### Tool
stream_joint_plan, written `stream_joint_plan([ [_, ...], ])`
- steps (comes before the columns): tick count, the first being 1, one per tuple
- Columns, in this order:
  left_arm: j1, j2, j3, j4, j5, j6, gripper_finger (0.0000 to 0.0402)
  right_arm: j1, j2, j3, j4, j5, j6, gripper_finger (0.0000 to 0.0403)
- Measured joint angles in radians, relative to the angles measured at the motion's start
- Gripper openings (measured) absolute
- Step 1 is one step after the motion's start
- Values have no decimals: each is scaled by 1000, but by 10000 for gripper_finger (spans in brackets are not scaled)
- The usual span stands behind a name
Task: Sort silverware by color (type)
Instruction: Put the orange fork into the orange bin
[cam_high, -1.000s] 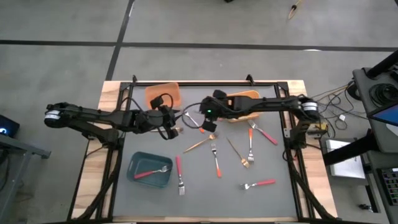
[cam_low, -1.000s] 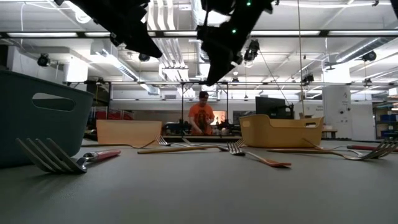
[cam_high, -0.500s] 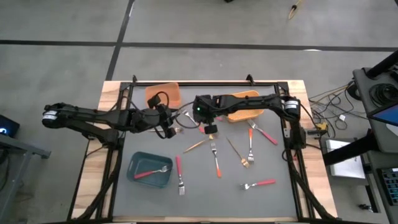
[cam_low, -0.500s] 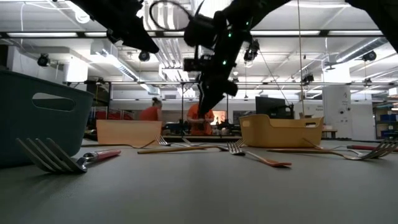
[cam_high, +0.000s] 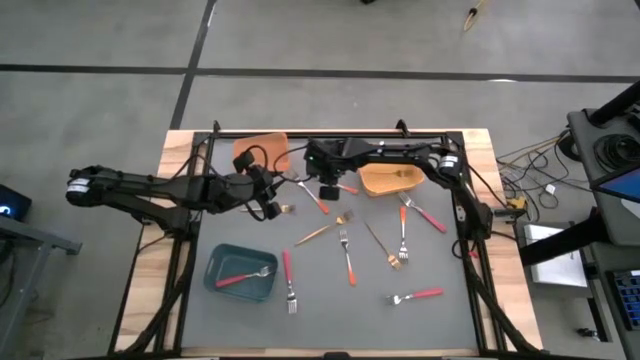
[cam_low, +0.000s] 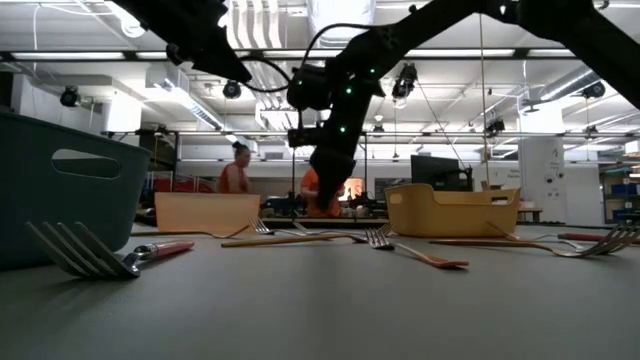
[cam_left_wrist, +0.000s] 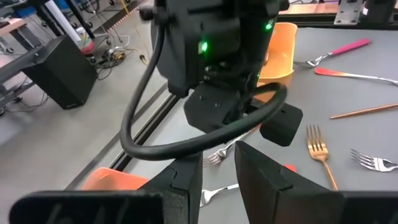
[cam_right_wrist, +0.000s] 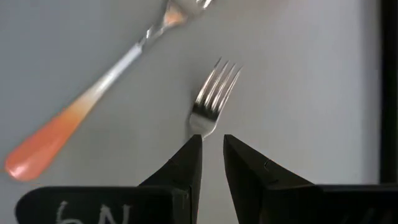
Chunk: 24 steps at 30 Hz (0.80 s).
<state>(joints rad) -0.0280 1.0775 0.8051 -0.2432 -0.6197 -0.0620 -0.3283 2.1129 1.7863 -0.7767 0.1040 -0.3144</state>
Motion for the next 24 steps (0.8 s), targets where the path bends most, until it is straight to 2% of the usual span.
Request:
stream_joint_plan([
  [6, 0, 0, -1, -10, -1, 0, 76, 0, 49, 61, -102, -23, 6, 59],
  [10, 0, 0, -1, -12, -2, 1, 76, -2, 50, 59, -101, -105, 2, 59],
  [16, 0, 0, -1, -13, -2, 1, 76, -8, 49, 54, -110, -111, 8, 59],
  [24, 0, 0, -1, -13, -2, 1, 76, -13, 49, 58, -65, 57, 53, 59],
])
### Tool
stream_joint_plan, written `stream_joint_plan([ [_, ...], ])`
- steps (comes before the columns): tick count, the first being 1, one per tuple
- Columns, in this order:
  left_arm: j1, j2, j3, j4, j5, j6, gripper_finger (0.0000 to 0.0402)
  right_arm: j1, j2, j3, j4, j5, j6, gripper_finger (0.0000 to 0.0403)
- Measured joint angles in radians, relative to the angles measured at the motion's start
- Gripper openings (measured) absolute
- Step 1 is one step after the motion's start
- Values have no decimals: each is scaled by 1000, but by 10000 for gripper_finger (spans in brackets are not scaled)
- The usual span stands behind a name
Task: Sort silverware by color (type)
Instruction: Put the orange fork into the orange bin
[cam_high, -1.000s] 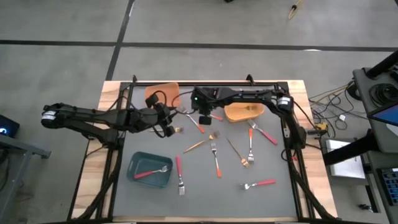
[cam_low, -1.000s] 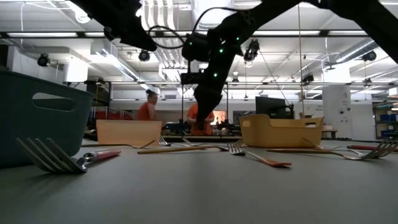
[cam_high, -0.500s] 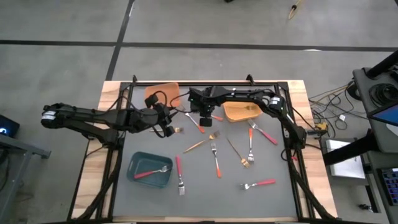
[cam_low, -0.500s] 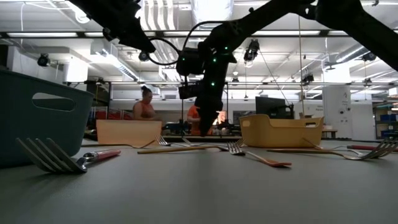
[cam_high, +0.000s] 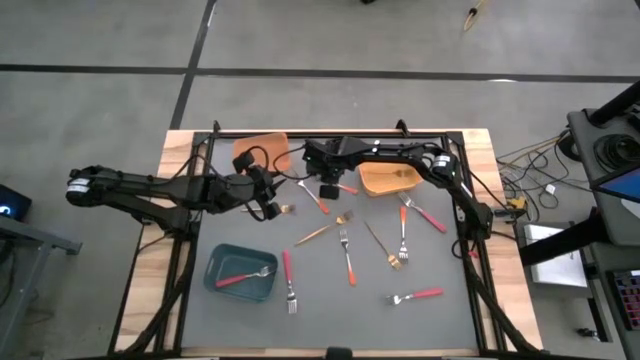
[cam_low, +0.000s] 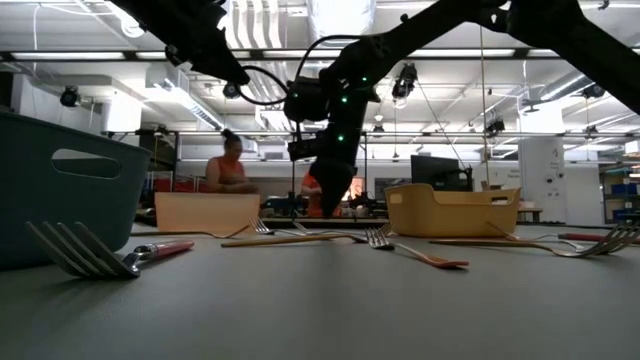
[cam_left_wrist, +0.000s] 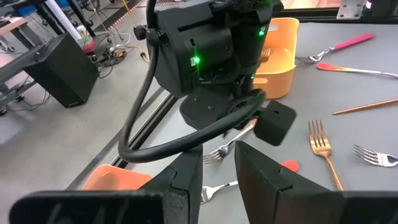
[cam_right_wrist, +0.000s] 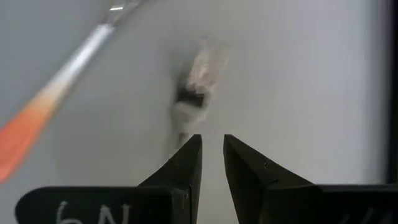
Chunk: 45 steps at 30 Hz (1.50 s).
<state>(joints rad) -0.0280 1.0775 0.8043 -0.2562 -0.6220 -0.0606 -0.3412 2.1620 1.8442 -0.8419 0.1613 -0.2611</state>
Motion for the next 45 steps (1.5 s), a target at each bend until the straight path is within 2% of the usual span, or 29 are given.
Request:
stream_joint_plan([
  [2, 0, 0, 0, 0, 0, 6, 76, 0, 0, -2, 4, 47, -31, 59],
  [8, 0, 0, 0, 0, 0, 20, 76, 0, 0, -7, -3, 36, -108, 46],
  [11, 0, 0, -1, 0, -19, 36, 76, 0, 0, -7, -2, -15, -107, 31],
  [15, 0, 0, -1, 1, -72, 51, 76, 0, 0, -7, -4, -76, -21, 28],
  [18, 0, 0, -1, 1, -87, 54, 76, 0, 0, -7, -20, -86, 13, 55],
  [25, 0, 0, -1, 1, -88, 74, 76, -8, 0, -7, -19, -90, 33, 154],
  [30, 0, 0, -1, 1, -88, 74, 76, -10, 7, -8, -5, -91, 49, 179],
  [39, 0, 0, -1, 1, -87, 73, 76, -10, 71, -7, -4, -96, 70, 158],
  [42, 0, 0, -1, 1, -87, 70, 76, -10, 86, -5, -5, -117, 71, 126],
  [45, 0, 0, -1, 1, -87, 69, 76, -11, 91, -6, -6, -149, 88, 78],
])
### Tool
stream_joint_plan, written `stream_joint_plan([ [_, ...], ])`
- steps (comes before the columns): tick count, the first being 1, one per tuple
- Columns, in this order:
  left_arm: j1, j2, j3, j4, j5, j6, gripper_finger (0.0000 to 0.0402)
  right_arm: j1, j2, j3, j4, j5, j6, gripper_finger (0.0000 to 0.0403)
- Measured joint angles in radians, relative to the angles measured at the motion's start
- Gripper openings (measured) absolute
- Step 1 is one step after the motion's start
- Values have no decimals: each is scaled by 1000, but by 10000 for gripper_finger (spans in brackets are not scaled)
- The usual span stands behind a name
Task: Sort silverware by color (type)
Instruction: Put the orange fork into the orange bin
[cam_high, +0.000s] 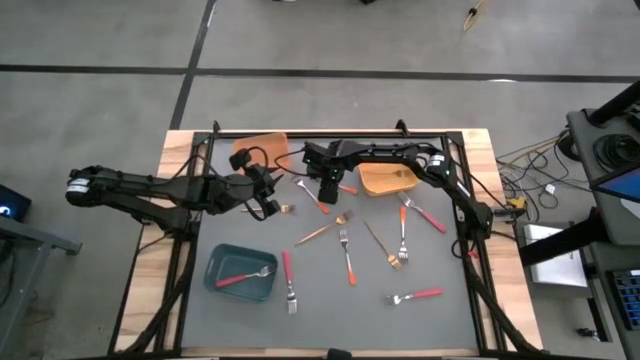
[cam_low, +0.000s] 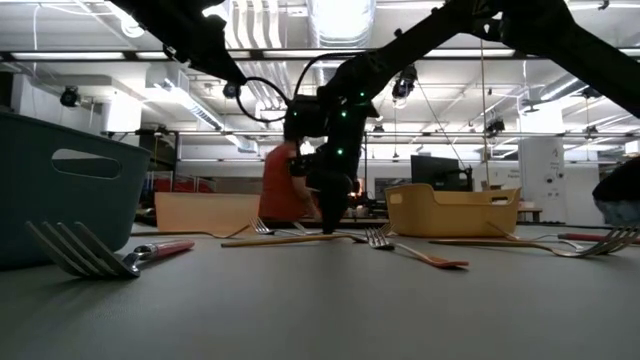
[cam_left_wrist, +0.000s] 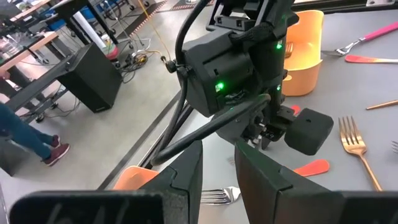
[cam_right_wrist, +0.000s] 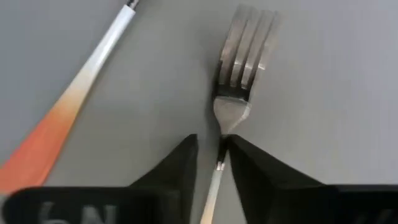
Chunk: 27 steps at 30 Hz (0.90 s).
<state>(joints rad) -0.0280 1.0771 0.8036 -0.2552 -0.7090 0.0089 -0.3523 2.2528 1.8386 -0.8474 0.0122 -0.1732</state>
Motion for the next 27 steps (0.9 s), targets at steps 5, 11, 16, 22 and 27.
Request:
stream_joint_plan([
  [5, 0, 0, 0, 0, 0, -10, 76, 1, -5, -2, 6, -18, 30, 16],
  [11, -1, 0, 0, 0, 1, -31, 76, 1, -40, -7, 10, -15, 69, 12],
  [16, -2, 0, 0, 1, 22, -52, 76, 1, -120, -9, 25, -10, 114, 12],
  [22, -3, -24, -1, 1, 112, -50, 76, 20, -271, -100, 163, -10, 172, 11],
  [27, -4, -77, -22, 19, 181, -43, 76, 63, -454, -303, 443, -12, 236, 11],
])
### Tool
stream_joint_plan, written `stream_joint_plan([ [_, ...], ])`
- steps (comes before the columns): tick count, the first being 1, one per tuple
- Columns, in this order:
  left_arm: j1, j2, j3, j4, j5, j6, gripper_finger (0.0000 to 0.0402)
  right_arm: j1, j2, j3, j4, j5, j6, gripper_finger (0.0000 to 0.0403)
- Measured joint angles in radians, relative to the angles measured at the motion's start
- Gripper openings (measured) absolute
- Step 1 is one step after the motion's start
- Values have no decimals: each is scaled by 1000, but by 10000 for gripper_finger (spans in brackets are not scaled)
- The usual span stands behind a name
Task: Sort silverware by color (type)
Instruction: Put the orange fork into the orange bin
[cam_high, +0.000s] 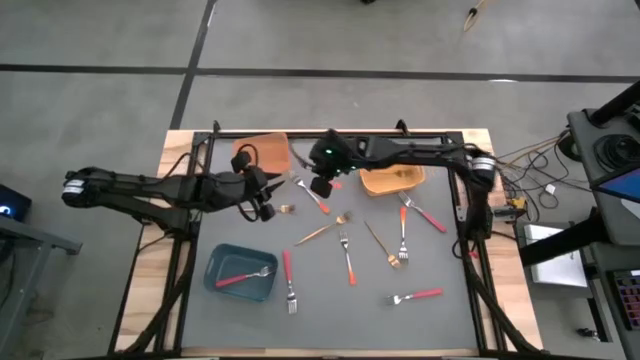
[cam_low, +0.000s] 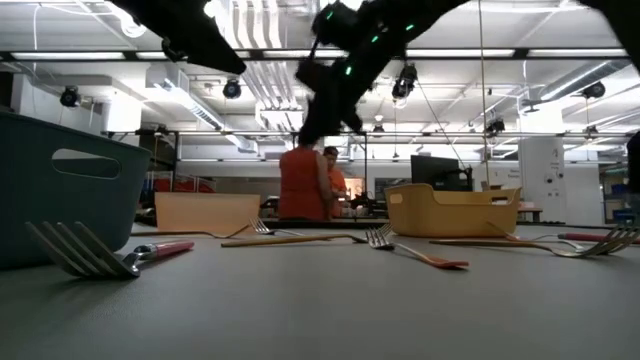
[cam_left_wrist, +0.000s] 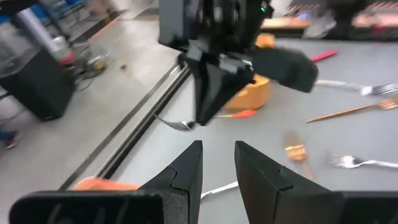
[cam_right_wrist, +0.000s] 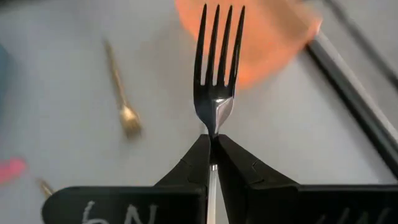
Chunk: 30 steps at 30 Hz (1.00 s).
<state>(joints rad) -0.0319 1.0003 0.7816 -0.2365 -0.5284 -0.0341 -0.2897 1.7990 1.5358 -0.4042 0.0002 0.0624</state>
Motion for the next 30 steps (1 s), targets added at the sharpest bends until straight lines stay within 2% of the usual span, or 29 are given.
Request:
stream_joint_plan([
  [4, 0, -40, -58, 115, 128, 46, 76, 38, -116, -188, 251, 61, 57, 11],
  [8, -1, -57, -142, 302, 241, 77, 76, 86, -202, -334, 510, 152, 82, 11],
  [11, 0, -46, -193, 439, 241, 74, 76, 112, -228, -419, 703, 209, 96, 11],
  [17, 0, 19, -246, 631, 227, 54, 76, 151, -235, -514, 985, 222, 103, 11],
  [23, 1, 87, -235, 659, 146, 47, 84, 192, -226, -544, 1044, 304, 76, 11],
  [30, 1, 163, -203, 680, 91, 37, 135, 239, -218, -544, 1124, 376, 8, 11],
])
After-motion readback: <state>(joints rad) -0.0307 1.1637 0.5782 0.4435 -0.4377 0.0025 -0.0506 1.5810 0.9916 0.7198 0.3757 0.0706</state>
